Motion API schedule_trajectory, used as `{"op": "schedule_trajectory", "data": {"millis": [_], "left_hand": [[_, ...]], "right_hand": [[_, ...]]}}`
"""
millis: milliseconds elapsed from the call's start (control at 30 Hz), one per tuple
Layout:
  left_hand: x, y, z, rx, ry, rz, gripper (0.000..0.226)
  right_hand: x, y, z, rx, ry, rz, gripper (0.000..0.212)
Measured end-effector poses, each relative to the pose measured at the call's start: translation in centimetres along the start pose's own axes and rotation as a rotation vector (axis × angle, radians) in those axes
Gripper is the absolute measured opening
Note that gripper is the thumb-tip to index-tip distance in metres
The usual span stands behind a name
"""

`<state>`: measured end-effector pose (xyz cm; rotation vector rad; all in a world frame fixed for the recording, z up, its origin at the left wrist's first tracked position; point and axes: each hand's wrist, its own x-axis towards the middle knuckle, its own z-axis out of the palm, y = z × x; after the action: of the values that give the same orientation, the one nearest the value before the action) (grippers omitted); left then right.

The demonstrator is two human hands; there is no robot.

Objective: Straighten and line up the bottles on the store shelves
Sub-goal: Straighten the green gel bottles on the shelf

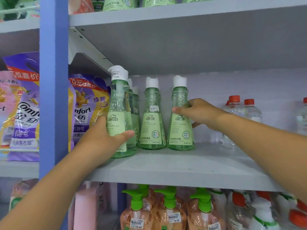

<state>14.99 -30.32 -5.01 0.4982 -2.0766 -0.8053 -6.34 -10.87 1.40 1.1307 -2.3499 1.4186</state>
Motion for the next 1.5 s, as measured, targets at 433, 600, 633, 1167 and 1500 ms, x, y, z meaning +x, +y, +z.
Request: {"op": "schedule_trajectory", "data": {"millis": [433,600,633,1167,1500], "left_hand": [[-0.3,-0.8,-0.1,-0.012,0.006,-0.077,0.070],[-0.2,-1.0,0.0,0.025,0.032,-0.078,0.078],[-0.1,-1.1,0.1,0.027,0.037,-0.076,0.078],[0.5,-1.9,0.3,0.034,0.042,-0.058,0.078],[0.5,-1.7,0.2,0.010,0.043,-0.030,0.067]], "right_hand": [[-3.0,-6.7,0.4,-0.253,0.582,-0.490,0.033],[-1.2,-10.3,4.5,-0.395,0.236,-0.075,0.057],[-0.9,-10.6,5.3,-0.416,0.196,-0.013,0.067],[1.3,-7.4,7.8,-0.213,0.108,0.029,0.045],[1.2,-6.4,8.2,-0.188,0.140,-0.044,0.033]]}}
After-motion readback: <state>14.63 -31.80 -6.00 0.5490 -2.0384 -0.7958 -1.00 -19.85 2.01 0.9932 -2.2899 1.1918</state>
